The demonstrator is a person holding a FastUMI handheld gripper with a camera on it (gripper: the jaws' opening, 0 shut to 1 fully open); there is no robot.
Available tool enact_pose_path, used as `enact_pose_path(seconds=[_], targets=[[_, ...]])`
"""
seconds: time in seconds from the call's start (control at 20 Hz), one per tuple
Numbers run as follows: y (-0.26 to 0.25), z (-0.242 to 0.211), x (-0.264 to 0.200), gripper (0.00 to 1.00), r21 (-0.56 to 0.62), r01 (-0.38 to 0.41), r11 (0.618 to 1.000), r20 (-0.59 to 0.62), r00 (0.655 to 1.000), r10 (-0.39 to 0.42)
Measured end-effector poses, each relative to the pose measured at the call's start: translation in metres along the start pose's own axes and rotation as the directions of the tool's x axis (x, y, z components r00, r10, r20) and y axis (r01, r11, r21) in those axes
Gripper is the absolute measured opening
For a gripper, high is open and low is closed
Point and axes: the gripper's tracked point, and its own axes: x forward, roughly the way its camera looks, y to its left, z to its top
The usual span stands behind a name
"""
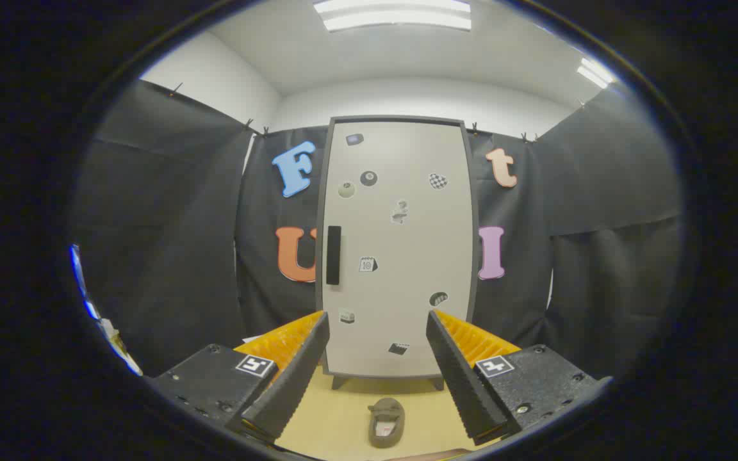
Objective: Open the shoe cabinet door, grab the shoes and put them into the shoe cabinet, then close the shoe cabinet door.
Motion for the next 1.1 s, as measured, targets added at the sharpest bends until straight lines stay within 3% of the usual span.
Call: enact_pose_path(seconds=[0.35, 0.7, 1.1], targets=[[0.003, 0.010, 0.009, 0.99, 0.091, -0.063, 0.994, 0.038, 0.997, 0.060], [-0.027, 0.004, 0.037, 0.99, 0.080, -0.004, 0.997, 0.010, 1.000, 0.003], [-0.027, -0.025, 0.126, 0.99, 0.022, 0.040, 0.999, -0.061, 0.997, -0.039]])
